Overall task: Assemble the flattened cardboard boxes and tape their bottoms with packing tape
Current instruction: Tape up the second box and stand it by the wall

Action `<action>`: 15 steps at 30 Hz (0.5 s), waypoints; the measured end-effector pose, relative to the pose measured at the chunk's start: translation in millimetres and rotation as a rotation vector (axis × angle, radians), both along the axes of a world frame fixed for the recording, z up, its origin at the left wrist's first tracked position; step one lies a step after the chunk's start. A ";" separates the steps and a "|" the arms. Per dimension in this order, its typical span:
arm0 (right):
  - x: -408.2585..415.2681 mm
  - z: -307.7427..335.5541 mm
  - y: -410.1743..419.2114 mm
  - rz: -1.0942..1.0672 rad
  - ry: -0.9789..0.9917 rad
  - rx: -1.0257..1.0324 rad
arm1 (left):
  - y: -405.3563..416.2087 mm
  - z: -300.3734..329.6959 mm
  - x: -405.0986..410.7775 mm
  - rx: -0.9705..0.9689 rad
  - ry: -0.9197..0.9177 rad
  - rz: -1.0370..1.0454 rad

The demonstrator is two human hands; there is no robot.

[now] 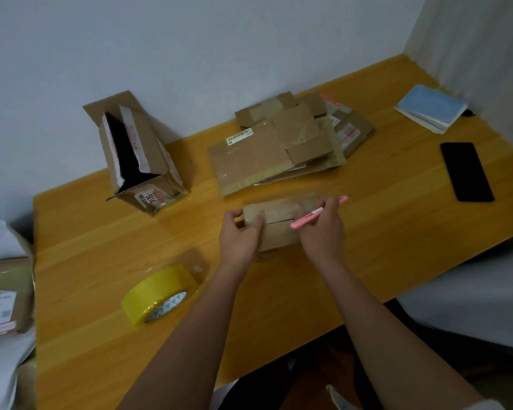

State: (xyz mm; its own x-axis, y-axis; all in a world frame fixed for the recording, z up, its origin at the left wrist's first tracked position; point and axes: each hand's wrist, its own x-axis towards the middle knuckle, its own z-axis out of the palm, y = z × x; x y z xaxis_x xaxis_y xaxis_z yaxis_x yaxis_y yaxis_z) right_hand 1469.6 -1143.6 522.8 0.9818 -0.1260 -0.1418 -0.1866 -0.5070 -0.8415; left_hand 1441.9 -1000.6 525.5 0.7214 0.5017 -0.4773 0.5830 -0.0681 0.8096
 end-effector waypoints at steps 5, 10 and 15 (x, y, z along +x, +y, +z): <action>3.3 -9.4 -6.3 -0.059 -0.084 0.003 | 3.4 -12.3 -0.6 0.077 -0.058 0.071; 8.4 -12.5 -8.5 -0.091 -0.069 0.099 | 7.2 -13.4 -1.8 -0.004 -0.094 0.051; 18.5 -7.3 -25.4 0.057 0.034 0.240 | 15.5 -4.7 -9.8 -0.112 -0.079 -0.030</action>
State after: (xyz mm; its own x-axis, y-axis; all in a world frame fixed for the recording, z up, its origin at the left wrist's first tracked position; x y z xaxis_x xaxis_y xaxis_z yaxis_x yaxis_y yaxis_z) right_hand 1488.2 -1169.0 515.5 0.9805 -0.0290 -0.1943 -0.1938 -0.3040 -0.9327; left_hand 1432.1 -985.1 520.8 0.7730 0.4262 -0.4700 0.5159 0.0088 0.8566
